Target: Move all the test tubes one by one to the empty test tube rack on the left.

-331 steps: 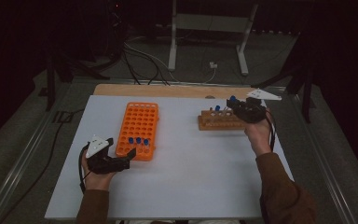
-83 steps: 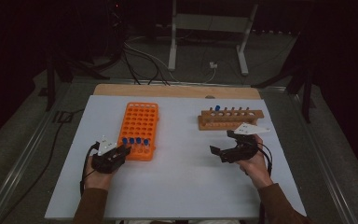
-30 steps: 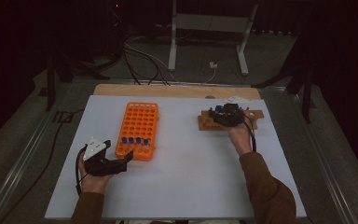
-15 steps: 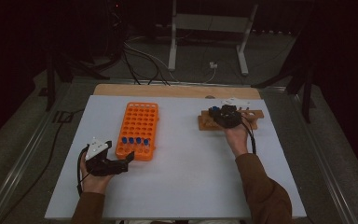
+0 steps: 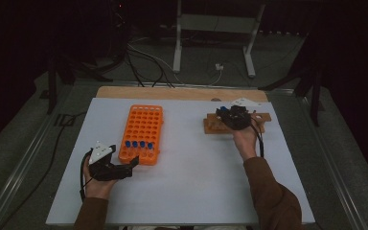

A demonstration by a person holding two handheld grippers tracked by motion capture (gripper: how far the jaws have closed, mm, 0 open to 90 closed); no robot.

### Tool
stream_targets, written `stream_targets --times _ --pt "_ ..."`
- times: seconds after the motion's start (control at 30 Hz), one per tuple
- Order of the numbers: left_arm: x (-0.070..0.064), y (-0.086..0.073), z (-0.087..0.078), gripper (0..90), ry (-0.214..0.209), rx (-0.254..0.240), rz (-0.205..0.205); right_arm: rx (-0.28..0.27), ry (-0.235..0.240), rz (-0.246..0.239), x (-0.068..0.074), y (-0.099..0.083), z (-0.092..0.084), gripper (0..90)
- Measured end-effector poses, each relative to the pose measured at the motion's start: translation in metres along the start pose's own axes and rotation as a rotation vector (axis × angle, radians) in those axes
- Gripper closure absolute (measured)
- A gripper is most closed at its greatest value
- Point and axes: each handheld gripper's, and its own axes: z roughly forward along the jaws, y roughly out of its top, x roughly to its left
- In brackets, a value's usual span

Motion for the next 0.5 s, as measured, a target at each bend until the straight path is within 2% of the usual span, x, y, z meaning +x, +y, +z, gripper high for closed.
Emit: stream_targets --times 0.33,0.5 --pt "0.000 0.001 -0.001 0.5 -0.005 -0.009 -0.001 -0.079 0.012 0.003 -0.006 0.020 -0.029 76.3" --pt "0.000 0.001 -0.001 0.5 -0.005 -0.008 -0.001 -0.092 0.018 -0.011 -0.004 0.027 -0.038 76.3"
